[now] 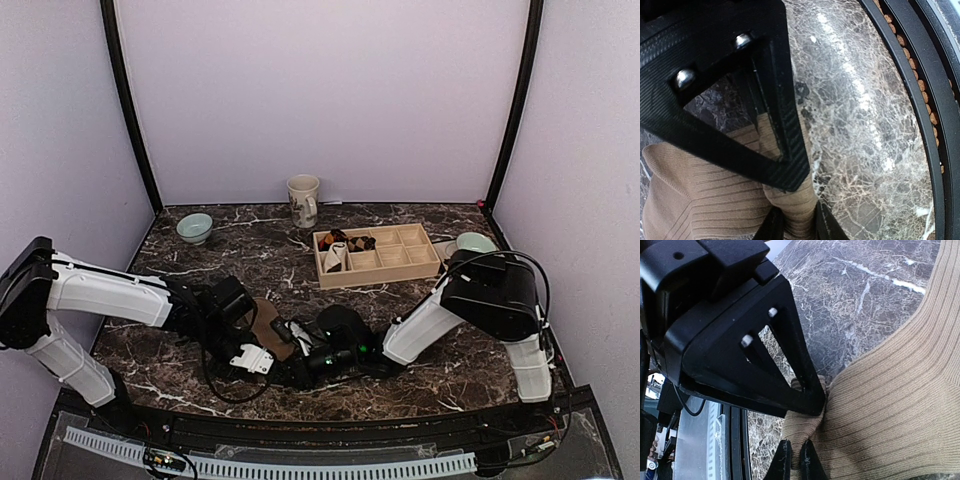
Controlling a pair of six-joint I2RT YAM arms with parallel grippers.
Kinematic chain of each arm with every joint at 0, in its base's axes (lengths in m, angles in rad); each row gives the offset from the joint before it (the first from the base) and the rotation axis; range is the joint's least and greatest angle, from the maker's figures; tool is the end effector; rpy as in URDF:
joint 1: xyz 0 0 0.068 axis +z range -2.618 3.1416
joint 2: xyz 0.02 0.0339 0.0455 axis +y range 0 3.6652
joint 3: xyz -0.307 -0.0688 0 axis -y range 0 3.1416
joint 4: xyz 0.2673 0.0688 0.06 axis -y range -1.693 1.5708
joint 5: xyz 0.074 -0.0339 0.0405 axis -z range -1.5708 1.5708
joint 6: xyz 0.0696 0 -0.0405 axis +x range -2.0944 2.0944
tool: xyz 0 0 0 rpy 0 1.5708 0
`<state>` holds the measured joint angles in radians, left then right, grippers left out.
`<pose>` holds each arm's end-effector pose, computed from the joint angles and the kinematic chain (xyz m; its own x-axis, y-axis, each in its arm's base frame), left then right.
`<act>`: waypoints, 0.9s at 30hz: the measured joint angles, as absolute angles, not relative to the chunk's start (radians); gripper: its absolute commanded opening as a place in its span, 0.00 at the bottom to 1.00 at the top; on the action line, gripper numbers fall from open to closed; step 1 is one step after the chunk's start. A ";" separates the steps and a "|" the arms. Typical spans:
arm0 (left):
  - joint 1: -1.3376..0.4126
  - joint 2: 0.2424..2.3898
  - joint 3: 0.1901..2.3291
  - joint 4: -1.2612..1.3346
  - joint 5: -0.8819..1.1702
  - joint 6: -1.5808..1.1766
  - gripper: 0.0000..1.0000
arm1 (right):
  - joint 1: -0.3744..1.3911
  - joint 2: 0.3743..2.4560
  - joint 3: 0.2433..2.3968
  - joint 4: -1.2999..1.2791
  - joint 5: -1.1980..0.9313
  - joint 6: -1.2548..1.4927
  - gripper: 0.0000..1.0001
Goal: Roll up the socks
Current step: Roll the sock at the center of the board.
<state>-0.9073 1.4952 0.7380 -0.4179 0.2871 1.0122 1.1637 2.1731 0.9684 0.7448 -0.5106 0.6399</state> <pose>0.1609 -0.2379 0.1497 0.3966 0.8133 -0.4259 0.9180 -0.3490 0.1884 0.1534 0.4417 0.0786 -0.7229 -0.3608 -0.5893 -0.6768 0.1979 0.7091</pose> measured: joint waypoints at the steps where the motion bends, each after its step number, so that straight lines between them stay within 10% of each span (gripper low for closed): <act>1: -0.908 1.494 0.737 -0.417 0.287 1.012 0.27 | 1.163 2.173 0.968 0.747 -0.512 0.641 0.00; 5: -0.908 1.468 0.714 -0.397 0.268 1.009 0.26 | 1.162 2.176 0.964 0.763 -0.518 0.647 0.00; 7: -0.908 1.446 0.699 -0.392 0.260 1.007 0.02 | 1.160 2.177 0.964 0.765 -0.525 0.649 0.00; 14: -0.913 1.455 0.689 -0.372 0.268 0.998 0.00 | 1.159 2.170 0.963 0.754 -0.518 0.634 0.10; 17: -0.913 1.474 0.702 -0.372 0.278 0.998 0.00 | 1.158 2.158 0.960 0.740 -0.496 0.621 0.30; 18: -0.913 1.477 0.703 -0.371 0.281 0.999 0.00 | 1.157 2.156 0.958 0.737 -0.491 0.623 0.47; 19: -0.913 1.480 0.704 -0.372 0.284 1.001 0.00 | 1.156 2.152 0.953 0.737 -0.482 0.620 0.89; 20: -0.913 1.482 0.704 -0.372 0.289 1.002 0.00 | 1.153 2.146 0.944 0.747 -0.481 0.627 0.98; 27: -0.912 1.520 0.735 -0.400 0.333 1.021 0.00 | 1.122 2.020 0.825 0.779 -0.383 0.620 0.99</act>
